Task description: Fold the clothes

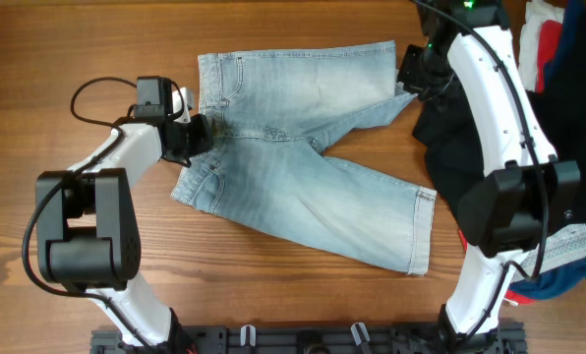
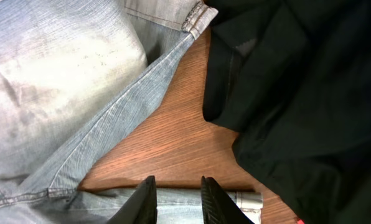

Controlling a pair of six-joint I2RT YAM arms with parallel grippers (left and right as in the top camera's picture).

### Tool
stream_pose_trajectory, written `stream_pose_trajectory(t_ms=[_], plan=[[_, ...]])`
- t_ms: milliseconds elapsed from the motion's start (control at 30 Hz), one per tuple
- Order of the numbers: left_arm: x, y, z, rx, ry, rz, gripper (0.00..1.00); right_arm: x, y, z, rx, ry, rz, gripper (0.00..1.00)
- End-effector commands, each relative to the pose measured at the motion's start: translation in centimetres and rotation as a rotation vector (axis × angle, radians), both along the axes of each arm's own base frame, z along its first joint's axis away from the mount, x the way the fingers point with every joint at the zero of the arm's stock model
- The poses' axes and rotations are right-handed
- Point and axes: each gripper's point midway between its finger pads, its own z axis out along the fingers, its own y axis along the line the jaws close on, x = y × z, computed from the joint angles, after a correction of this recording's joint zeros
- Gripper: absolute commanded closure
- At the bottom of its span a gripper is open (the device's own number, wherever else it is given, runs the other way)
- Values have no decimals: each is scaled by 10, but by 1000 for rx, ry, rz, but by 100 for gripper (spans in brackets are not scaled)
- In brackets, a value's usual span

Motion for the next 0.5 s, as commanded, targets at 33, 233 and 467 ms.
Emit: stream_pose_trajectory(t_ms=[33,233,467], plan=[[-25,87,5,166,100,246,96,-5,-17,23,-55,-46,-11,76],[-37,158,53,82,23,492,96,11,11,24,130,-96,136,75],[-50,136,45,73,104,444,56,15,87,-6,377,-44,329,57]])
